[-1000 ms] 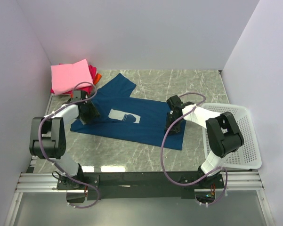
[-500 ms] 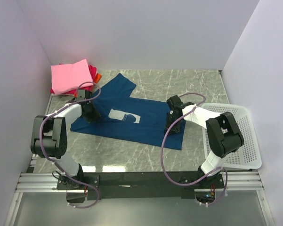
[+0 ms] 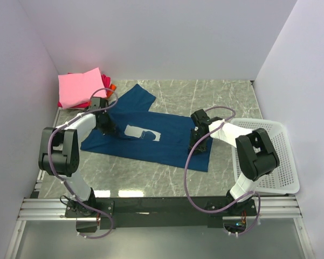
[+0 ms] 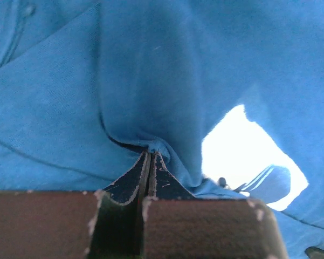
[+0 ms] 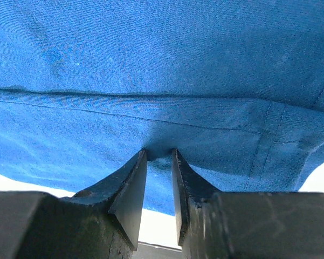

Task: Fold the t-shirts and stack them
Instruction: Fold the tshirt

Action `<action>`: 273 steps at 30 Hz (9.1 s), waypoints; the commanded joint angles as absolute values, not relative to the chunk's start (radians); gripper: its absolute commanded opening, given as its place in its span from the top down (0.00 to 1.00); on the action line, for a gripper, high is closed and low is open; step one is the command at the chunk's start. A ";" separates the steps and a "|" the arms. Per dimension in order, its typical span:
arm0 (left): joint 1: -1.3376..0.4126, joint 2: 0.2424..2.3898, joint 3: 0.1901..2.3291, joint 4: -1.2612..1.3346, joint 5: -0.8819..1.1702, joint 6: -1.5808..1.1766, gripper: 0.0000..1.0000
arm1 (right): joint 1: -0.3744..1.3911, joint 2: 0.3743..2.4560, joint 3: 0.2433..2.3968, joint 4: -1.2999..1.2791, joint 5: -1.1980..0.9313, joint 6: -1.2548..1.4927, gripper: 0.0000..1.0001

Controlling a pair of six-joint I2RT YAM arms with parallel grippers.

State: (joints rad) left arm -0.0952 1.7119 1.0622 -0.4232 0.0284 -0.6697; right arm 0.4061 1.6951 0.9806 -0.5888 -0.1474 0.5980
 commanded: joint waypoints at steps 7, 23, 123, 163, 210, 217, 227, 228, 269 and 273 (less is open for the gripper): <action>-0.136 1.795 1.233 -0.413 0.118 -0.658 1.00 | 0.416 1.744 0.956 -0.592 -0.109 0.598 0.67; -0.207 1.902 1.339 -0.422 0.170 -0.646 1.00 | 0.414 1.758 0.946 -0.601 -0.103 0.591 0.68; 0.293 1.520 0.996 -0.653 -0.226 -0.575 0.41 | 0.400 1.796 0.940 -0.669 -0.046 0.615 0.68; 0.380 1.695 0.999 -0.500 -0.103 -0.568 1.00 | 0.399 1.798 0.917 -0.667 -0.066 0.611 0.68; 0.092 1.723 1.198 -0.361 0.215 -0.557 0.30 | 0.451 1.752 1.164 -0.629 -0.109 0.595 0.55; 0.064 1.828 1.149 -0.294 0.302 -0.535 0.30 | 0.453 1.761 1.040 -0.563 -0.130 0.624 0.55; 0.063 1.758 0.918 -0.367 0.152 -0.606 0.30 | 0.457 1.683 0.845 -0.561 -0.161 0.667 0.55; 0.061 1.743 0.901 -0.385 0.141 -0.612 0.30 | 0.459 1.665 0.836 -0.569 -0.155 0.670 0.55; -0.054 1.675 0.985 -0.264 0.298 -0.681 0.32 | 0.476 1.595 0.971 -0.664 -0.103 0.617 0.55; -0.054 1.712 0.934 -0.268 0.255 -0.680 0.32 | 0.476 1.609 0.901 -0.615 -0.124 0.621 0.55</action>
